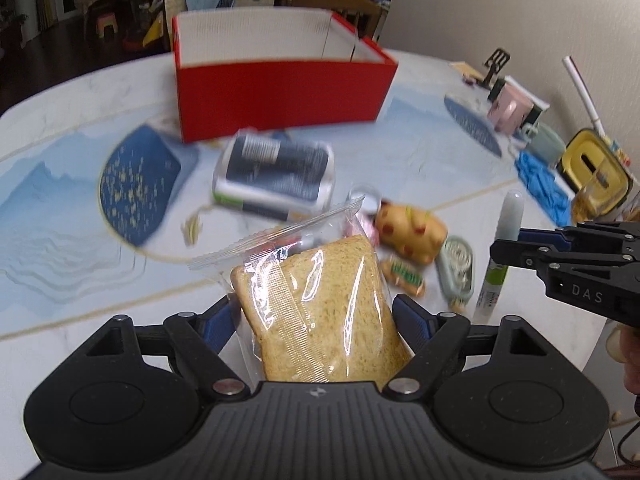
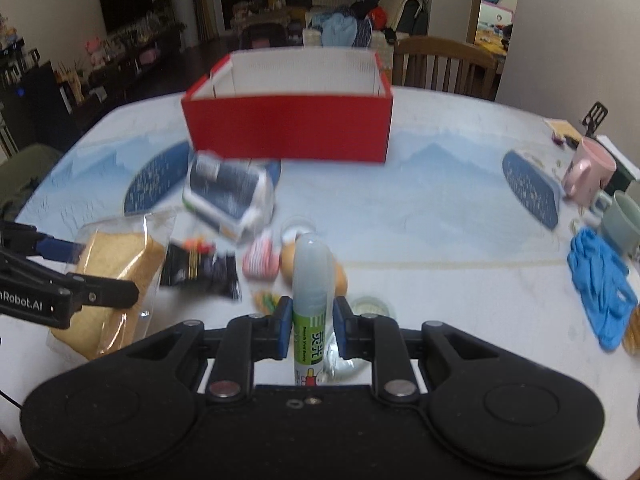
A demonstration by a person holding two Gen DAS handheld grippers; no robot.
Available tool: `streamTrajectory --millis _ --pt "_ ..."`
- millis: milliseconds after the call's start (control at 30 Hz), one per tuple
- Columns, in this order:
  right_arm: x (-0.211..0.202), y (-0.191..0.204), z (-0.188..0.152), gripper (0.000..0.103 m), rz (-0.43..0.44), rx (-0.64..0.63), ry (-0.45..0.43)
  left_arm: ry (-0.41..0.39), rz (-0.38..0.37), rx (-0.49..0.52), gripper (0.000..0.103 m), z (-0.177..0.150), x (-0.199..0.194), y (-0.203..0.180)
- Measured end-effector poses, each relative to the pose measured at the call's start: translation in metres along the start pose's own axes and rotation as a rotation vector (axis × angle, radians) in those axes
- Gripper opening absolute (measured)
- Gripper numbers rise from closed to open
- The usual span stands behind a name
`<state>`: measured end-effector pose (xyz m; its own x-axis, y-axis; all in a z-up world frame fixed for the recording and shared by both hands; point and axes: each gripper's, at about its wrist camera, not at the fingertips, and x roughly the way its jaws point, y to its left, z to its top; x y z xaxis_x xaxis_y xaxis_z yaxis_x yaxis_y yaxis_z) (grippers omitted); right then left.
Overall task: Organize objects
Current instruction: 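Carry the bread bag and glue stick over the red shoebox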
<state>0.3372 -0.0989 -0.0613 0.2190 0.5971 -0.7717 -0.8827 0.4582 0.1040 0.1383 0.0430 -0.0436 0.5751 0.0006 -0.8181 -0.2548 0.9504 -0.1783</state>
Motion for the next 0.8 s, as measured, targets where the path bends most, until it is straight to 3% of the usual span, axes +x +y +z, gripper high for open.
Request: streamTrajectory --millis 333,800 --pt "0.001 -0.018 0.071 0.02 0.049 -0.017 -0.108 -0.078 0.039 0.037 0.083 0.062 -0.006 0.0" --pt "0.037 -0.047 0.182 0.02 0.096 -0.062 -0.161 -0.123 0.103 0.092 0.083 0.171 0.015 0.008"
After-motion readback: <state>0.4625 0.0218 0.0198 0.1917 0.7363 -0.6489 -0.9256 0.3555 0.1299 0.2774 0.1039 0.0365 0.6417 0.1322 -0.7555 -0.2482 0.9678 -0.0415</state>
